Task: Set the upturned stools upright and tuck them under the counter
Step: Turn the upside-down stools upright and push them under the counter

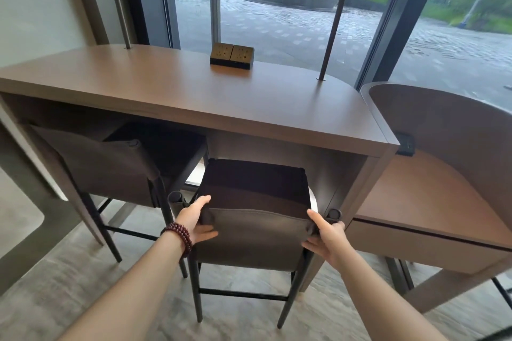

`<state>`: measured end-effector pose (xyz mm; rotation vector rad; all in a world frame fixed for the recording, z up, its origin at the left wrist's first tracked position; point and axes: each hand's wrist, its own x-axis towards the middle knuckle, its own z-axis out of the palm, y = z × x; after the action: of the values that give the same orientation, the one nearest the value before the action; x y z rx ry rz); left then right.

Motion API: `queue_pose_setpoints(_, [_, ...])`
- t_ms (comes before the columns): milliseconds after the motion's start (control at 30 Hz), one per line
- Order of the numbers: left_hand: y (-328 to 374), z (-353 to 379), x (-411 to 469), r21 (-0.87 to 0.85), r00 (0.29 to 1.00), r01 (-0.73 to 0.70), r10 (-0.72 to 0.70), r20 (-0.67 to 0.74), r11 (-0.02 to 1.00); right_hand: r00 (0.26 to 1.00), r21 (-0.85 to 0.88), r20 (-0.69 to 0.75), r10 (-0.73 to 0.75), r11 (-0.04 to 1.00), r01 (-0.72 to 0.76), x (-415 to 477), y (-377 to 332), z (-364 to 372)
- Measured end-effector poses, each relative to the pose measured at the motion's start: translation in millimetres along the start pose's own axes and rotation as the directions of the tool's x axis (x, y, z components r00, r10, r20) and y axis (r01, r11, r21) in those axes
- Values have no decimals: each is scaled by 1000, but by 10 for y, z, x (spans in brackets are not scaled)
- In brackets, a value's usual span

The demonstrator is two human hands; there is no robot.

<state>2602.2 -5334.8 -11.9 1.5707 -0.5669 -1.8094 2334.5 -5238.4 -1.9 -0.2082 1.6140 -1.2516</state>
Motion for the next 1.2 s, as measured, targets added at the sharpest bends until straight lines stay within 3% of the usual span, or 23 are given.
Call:
queue_pose_setpoints(33, [29, -40, -44, 240, 999, -23, 32, -34, 971, 998, -194, -44, -45, 980, 36, -41, -16, -8])
queue_pose_setpoints(67, [53, -86, -103, 506, 991, -61, 114, -74, 860, 984, -410, -95, -154, 906, 102, -58, -20, -27])
queue_pose_setpoints(133, [111, -161, -228, 888, 899, -130, 431, -82, 440, 871, -783, -75, -485, 570, 250, -94, -45, -47])
queue_pose_setpoints(200, [144, -137, -360, 983, 749, -152, 660, 48, 101, 639, -917, 182, -747, 106, 386, -149, -34, 9])
queue_pose_setpoints(233, [123, -89, -413, 985, 683, -169, 715, 151, -47, 541, -895, 346, -766, -96, 436, -146, -5, 54])
queue_pose_setpoints(267, [75, -38, -433, 961, 614, -176, 739, 277, -214, 495, -849, 489, -718, -261, 460, -146, 28, 118])
queue_pose_setpoints(300, [24, -3, -415, 912, 564, -166, 723, 400, -375, 507, -801, 591, -627, -382, 461, -125, 71, 179])
queue_pose_setpoints(333, [-26, 7, -370, 858, 556, -154, 676, 485, -489, 565, -774, 633, -530, -457, 438, -98, 106, 218])
queue_pose_setpoints(367, [-52, -5, -302, 821, 592, -138, 619, 516, -553, 628, -768, 625, -463, -510, 388, -62, 115, 233])
queue_pose_setpoints(433, [-53, -52, -182, 784, 679, -89, 538, 499, -615, 648, -750, 624, -438, -569, 337, 40, 99, 185])
queue_pose_setpoints(567, [70, -79, 16, 727, 703, -38, 499, 507, -685, 574, -706, 692, -439, -576, 411, 295, 17, 115])
queue_pose_setpoints(700, [297, -24, 112, 731, 801, -84, 391, 454, -677, 570, -665, 728, -381, -596, 450, 383, -151, 184])
queue_pose_setpoints(767, [377, 3, 123, 713, 824, -89, 351, 445, -695, 525, -623, 770, -362, -601, 501, 387, -200, 214])
queue_pose_setpoints(900, [549, 67, 195, 709, 806, -87, 369, 463, -700, 579, -640, 754, -309, -542, 545, 504, -413, 316])
queue_pose_setpoints(1200, [964, 162, 374, 591, 749, -156, 295, 593, -791, 618, -711, 682, -392, -556, 432, 609, -668, 485])
